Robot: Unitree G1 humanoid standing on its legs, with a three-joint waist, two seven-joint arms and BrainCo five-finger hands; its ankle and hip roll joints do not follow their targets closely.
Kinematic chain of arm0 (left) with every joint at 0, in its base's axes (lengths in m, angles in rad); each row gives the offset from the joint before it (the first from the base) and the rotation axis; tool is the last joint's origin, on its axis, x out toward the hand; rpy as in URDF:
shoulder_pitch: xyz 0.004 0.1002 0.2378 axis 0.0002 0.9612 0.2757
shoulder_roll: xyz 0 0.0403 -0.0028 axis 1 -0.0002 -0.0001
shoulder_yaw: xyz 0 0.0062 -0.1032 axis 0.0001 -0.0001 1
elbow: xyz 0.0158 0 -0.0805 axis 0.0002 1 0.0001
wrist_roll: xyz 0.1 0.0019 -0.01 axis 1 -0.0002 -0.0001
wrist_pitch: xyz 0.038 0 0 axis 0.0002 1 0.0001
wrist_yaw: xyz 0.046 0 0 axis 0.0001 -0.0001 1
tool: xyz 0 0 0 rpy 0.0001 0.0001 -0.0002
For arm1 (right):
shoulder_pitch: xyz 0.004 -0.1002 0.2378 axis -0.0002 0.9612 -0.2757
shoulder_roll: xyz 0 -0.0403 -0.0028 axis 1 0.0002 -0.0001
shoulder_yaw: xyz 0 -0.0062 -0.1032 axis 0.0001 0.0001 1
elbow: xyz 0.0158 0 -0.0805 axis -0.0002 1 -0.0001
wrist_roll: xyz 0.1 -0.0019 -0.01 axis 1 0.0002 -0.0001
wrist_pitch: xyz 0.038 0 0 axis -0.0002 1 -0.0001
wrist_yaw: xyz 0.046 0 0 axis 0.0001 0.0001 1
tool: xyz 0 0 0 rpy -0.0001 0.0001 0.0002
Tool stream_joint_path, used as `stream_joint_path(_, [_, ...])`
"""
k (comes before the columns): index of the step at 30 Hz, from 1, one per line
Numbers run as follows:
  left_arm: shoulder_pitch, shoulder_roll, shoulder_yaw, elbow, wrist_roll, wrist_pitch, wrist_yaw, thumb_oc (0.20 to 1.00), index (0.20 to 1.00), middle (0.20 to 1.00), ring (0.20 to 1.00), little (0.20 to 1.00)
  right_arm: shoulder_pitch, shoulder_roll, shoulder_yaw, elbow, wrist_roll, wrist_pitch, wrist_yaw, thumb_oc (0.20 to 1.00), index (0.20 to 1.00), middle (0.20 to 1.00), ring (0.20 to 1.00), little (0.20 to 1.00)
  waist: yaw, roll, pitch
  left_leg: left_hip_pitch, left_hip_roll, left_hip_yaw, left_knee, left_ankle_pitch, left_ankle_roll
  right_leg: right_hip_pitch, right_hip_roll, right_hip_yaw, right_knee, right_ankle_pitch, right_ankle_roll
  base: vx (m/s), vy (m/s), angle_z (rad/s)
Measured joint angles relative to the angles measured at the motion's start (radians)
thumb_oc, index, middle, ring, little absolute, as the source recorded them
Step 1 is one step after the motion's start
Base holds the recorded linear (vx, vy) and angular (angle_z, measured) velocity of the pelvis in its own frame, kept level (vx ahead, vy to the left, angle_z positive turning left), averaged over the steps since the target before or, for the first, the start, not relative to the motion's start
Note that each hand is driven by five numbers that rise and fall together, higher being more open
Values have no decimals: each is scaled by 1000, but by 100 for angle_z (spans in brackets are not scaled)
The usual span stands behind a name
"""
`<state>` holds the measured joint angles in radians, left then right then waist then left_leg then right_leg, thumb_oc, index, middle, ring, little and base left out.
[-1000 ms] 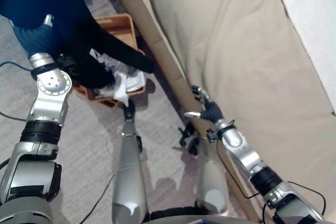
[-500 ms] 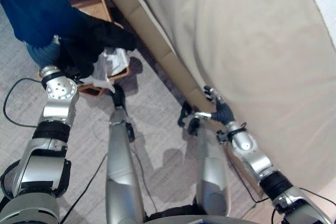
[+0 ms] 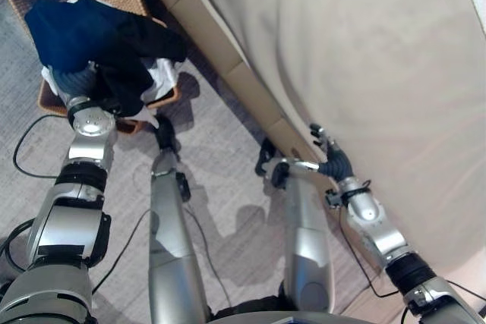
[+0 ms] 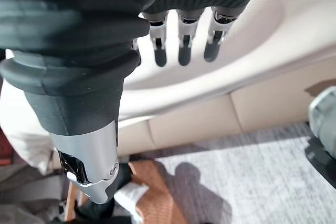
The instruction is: Pick up clothes into the bucket
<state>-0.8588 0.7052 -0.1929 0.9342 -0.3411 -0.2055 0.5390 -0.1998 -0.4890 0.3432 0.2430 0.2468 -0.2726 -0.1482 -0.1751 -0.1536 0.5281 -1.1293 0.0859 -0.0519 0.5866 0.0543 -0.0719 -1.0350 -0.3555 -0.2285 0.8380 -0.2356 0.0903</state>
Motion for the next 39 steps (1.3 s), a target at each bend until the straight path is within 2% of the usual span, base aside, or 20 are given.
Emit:
stream_joint_path(2, [-19, 21, -32, 4, 14, 31, -42, 1000, 1000, 1000, 1000, 1000, 0, -2, -22, -2, 0, 0, 3, 1000, 1000, 1000, 1000, 1000, 0, 0, 0, 0, 0, 0, 1, -2, 2, 1, 1, 0, -3, 3, 5, 6, 35, 0])
stream_joint_path(5, [-81, 23, -41, 38, 12, 53, -48, 1000, 1000, 1000, 1000, 1000, 0, -2, -26, -5, 0, 0, 8, 1000, 1000, 1000, 1000, 1000, 6, 0, 0, 0, -1, 0, 0, -3, 2, 4, -1, -1, -5, 4, 6, 0, 0, 0])
stream_joint_path(13, [-108, 22, -33, 22, -28, 61, -52, 1000, 1000, 1000, 1000, 1000, 5, -1, -26, -4, 0, 2, 9, 1000, 1000, 1000, 1000, 1000, 17, 0, 0, 52, -2, 3, -42, -1, 5, 54, 2, -8, -46, 10, 15, 0, 0, 0])
stream_joint_path(21, [-70, 43, -10, -188, -67, 40, -31, 1000, 1000, 1000, 1000, 1000, 15, 3, -27, -2, 0, 7, 20, 1000, 1000, 1000, 1000, 1000, 32, 1, 0, 86, -8, 6, -69, 6, 4, 108, -8, -30, -87, 18, 27, -1, 4, 5])
stream_joint_path(24, [22, -9, 113, -332, -66, 25, 33, 1000, 1000, 1000, 1000, 1000, 21, 9, -27, -2, 0, 17, 18, 1000, 1000, 1000, 1000, 1000, 45, 1, 0, 140, -11, 9, -107, 7, 5, 161, -6, -36, -128, 28, 40, 0, 0, 0])
stream_joint_path(28, [232, -102, 262, -559, -28, -1, 152, 1000, 1000, 1000, 1000, 1000, 50, 16, -36, -5, -3, 22, 10, 1000, 1000, 1000, 1000, 1000, 76, 1, 0, 246, -8, 22, -172, 12, 11, 264, 2, -52, -195, 36, 50, 0, 0, 0])
stream_joint_path(33, [375, -158, 294, -647, 15, -12, 205, 1000, 1000, 1000, 1000, 1000, 71, 20, -66, -4, -2, 23, 8, 1000, 1000, 1000, 1000, 1000, 91, 0, 0, 334, -8, 25, -207, 12, 11, 363, 5, -65, -245, 40, 56, 18, -2, 2])
stream_joint_path(35, [401, -179, 293, -671, 15, -29, 195, 1000, 1000, 1000, 1000, 1000, 74, 23, -77, -2, 0, 25, 8, 1000, 1000, 1000, 1000, 1000, 108, 0, 0, 378, -5, 27, -225, 12, 11, 413, 11, -73, -276, 49, 61, 43, 7, -2])
stream_joint_path(39, [456, -227, 284, -769, 11, -78, 151, 1000, 1000, 1000, 1000, 1000, 79, 34, -92, 1, 0, 27, 9, 1000, 1000, 1000, 1000, 1000, 116, -1, -1, 489, -2, 43, -275, 13, 13, 527, 22, -84, -349, 70, 72, 33, -5, -7])
